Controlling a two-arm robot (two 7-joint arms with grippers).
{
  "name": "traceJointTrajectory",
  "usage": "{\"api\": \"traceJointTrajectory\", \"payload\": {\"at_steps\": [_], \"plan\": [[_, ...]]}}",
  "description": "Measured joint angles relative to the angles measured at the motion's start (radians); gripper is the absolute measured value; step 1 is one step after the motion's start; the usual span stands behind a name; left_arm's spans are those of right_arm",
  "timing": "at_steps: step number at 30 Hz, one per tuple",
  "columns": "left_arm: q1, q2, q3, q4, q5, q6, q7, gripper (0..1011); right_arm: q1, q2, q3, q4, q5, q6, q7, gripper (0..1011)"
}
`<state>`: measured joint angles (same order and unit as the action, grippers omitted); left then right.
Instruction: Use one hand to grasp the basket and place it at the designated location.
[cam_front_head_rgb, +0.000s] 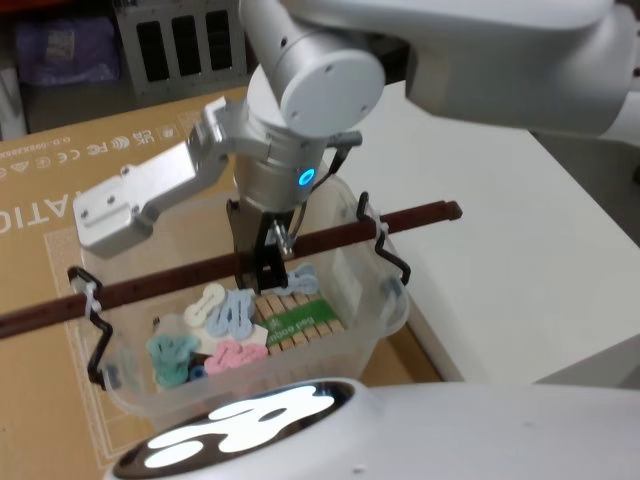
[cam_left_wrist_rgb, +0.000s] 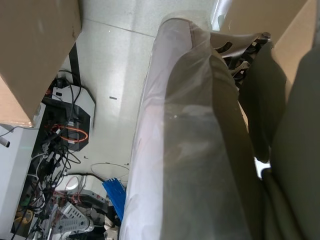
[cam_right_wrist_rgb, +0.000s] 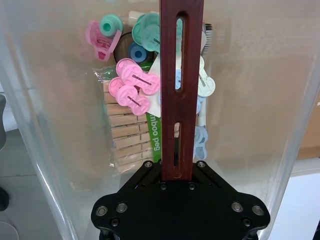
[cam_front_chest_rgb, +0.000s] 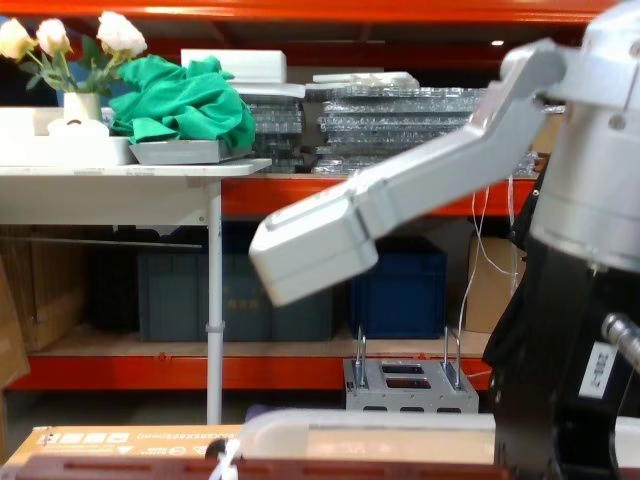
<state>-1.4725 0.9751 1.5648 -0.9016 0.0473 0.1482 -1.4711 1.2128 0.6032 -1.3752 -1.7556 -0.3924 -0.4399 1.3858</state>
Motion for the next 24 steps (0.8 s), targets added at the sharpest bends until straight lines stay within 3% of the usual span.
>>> {"api": "traceJointTrajectory", "payload": {"at_steps": [24], "plan": [[0.000,0.000,0.000,0.000,0.000,0.000,0.000,0,0.009,-0.045,-0.100,0.049,-0.044,0.015,-0.017,0]]}}
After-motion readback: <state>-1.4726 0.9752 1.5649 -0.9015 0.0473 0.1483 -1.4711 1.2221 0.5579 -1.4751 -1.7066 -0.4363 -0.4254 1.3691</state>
